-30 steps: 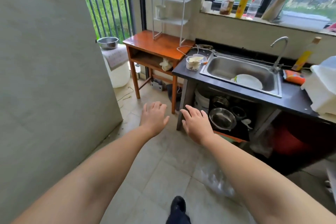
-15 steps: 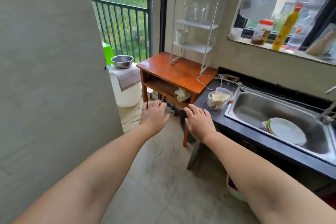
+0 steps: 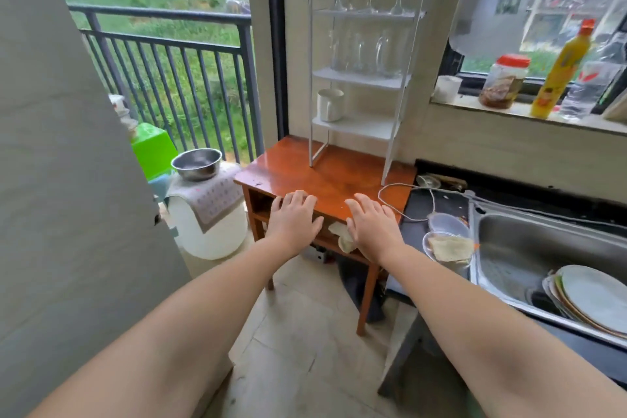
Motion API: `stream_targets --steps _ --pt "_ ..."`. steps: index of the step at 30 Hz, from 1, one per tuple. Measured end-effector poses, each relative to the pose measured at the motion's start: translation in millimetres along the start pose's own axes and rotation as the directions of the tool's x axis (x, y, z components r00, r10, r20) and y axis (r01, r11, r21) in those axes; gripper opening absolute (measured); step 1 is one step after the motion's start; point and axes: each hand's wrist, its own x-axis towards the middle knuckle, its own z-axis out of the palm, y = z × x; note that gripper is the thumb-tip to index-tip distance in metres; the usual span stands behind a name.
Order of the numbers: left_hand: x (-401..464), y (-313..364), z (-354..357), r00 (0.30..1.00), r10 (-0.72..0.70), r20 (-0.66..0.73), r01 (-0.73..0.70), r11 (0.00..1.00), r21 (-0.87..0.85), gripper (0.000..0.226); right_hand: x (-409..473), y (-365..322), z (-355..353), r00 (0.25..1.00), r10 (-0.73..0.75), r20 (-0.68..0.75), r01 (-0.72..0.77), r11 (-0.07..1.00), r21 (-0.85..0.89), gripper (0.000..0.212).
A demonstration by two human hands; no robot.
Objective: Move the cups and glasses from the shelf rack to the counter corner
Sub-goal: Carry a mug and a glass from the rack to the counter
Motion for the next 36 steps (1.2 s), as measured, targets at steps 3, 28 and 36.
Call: stream_targets --steps 3,28,36 --pt "56 -25 -3 0.998 0.059 0.012 -0.059 0.998 -0.004 0.045 52 -3 0 0.997 0.069 -0.036 -0.068 0.998 0.011 0.044" --pt "423 -22 41 0.933 -0.289 0.214 0.358 0.711 -0.604 0.052 401 112 -107 0.786 0.545 -0.292 -0.279 0.735 0.618 0.048" --pt "477 -30 62 0.867 -0.3 0.398 0.483 0.309 -0.819 0.038 456 114 -118 0.696 0.69 -0.198 -0.327 0.55 0.769 0.039"
